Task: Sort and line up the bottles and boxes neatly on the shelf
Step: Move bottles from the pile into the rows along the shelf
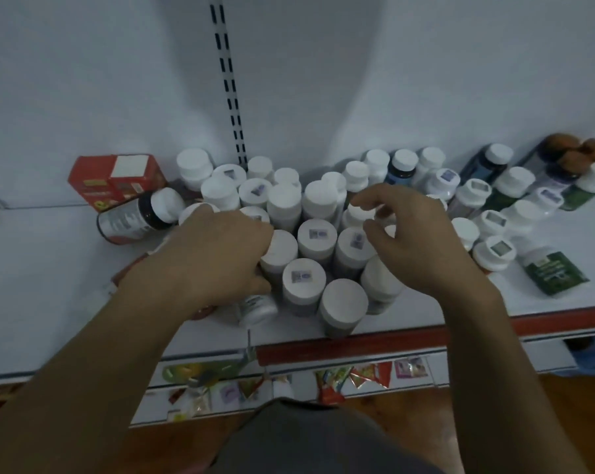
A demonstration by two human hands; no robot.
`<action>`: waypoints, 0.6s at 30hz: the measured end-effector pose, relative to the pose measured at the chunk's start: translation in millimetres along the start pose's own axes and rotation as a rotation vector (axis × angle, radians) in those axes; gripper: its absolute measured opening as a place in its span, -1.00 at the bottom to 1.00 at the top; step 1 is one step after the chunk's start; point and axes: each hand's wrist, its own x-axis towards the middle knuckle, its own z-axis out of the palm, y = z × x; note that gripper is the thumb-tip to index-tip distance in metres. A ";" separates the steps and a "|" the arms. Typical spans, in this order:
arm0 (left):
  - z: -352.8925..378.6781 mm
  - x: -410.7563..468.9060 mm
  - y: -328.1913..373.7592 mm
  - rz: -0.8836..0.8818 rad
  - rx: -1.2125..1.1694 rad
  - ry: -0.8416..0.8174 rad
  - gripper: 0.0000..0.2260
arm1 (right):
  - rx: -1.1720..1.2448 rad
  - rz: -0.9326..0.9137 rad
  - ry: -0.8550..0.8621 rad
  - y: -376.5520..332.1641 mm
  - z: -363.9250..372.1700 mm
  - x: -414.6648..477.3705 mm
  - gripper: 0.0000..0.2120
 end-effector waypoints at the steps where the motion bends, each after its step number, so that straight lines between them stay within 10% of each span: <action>1: 1.0 -0.7 3.7 -0.015 0.046 -0.042 -0.63 | 0.002 0.005 -0.008 3.2 -0.9 3.8 -0.70; 13: 19.6 -33.4 14.9 -0.106 -0.004 -0.024 -0.35 | 0.178 -0.085 0.004 -1.8 31.5 13.4 -0.73; 18: 24.0 -30.0 -52.6 -0.156 -0.536 0.031 -0.46 | 0.288 -0.134 0.069 -14.5 25.3 6.3 -0.83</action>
